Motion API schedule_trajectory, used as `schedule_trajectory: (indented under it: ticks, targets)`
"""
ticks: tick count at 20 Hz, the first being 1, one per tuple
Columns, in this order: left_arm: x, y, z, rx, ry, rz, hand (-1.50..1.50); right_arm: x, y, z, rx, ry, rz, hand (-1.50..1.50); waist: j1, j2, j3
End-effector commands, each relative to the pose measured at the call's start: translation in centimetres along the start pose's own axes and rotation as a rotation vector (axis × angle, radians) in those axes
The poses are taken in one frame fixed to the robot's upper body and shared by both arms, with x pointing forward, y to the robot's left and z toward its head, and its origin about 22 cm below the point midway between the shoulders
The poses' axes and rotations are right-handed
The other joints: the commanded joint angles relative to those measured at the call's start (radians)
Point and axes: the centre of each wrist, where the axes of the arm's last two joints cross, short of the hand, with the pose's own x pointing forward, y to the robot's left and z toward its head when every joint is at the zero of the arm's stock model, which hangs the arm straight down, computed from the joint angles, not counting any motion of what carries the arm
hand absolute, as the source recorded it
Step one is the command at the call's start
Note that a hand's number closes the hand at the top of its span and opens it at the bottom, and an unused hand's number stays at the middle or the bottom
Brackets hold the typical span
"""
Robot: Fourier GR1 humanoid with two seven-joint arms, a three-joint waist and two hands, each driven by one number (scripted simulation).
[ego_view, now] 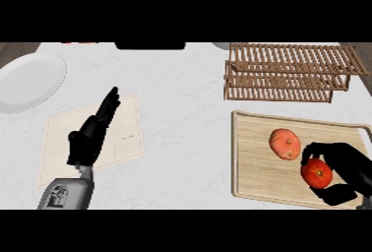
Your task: Pick the tomato from the tray and place it in the tiered shelf
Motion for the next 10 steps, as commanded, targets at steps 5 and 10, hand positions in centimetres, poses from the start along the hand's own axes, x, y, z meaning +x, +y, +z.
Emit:
schedule_trajectory:
  ticks: [5,10]
  targets:
    - [-0.2,-0.1,-0.2,-0.011,-0.009,0.006,0.00,14.9,3.4,-4.1,-0.108,0.198,-0.133,1.50,0.020,0.004,0.002]
    - [0.7,-1.1,-0.3,-0.037,-0.015,0.011,0.00,22.0,3.8,-4.1,-0.193,0.205,-0.247,1.50,0.035,0.001,0.006]
